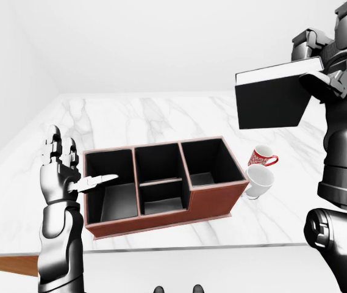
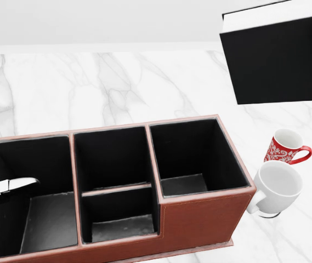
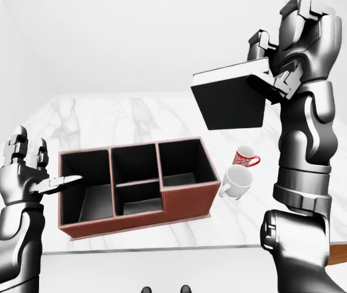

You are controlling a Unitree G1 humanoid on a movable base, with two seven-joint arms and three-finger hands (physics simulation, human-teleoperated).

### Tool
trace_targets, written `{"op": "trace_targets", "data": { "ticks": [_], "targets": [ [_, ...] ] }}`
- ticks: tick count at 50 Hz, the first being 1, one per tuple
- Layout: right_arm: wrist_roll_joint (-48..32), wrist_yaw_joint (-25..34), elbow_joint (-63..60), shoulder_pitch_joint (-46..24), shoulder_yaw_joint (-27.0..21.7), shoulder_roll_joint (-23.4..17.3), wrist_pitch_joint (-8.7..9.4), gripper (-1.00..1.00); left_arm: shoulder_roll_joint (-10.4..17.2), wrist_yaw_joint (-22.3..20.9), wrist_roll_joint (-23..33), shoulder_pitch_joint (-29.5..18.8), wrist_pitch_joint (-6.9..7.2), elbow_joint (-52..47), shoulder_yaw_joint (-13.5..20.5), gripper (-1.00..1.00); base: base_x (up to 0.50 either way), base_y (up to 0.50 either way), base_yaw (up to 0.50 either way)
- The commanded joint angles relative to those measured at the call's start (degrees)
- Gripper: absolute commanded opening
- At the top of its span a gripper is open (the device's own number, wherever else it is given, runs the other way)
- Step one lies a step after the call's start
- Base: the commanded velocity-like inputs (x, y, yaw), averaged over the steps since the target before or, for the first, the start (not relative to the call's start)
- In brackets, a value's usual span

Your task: Pick up the book and place it in the right compartment of the caddy.

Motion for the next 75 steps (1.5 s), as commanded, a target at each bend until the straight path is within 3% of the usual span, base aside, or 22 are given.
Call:
{"op": "trace_targets", "data": {
  "ticks": [1, 38, 51, 75],
  "targets": [
    [-5.3, 1.0, 1.4, 2.2, 1.2, 3.9, 0.00, -1.00, 0.0, 0.1, -0.1, -0.1, 0.00, -0.1, 0.0, 1.00, 0.00, 0.00, 0.00],
    [-11.3, 4.5, 12.1, -1.4, 5.9, 13.7, 0.00, -1.00, 0.0, 0.0, -0.1, 0.0, 0.00, 0.3, 0.1, 1.00, 0.00, 0.00, 0.00],
    [-12.0, 5.3, 17.8, -5.1, 6.7, 15.6, 0.00, -1.00, 0.0, 0.0, -0.2, 0.0, 0.00, 0.3, 0.1, 1.00, 0.00, 0.00, 0.00],
    [-12.5, 6.8, 23.0, -3.7, 7.7, 17.9, 0.00, -1.00, 0.2, 0.0, -0.3, -0.1, 0.00, 0.4, 0.1, 1.00, 0.00, 0.00, 0.00]
  ]
}}
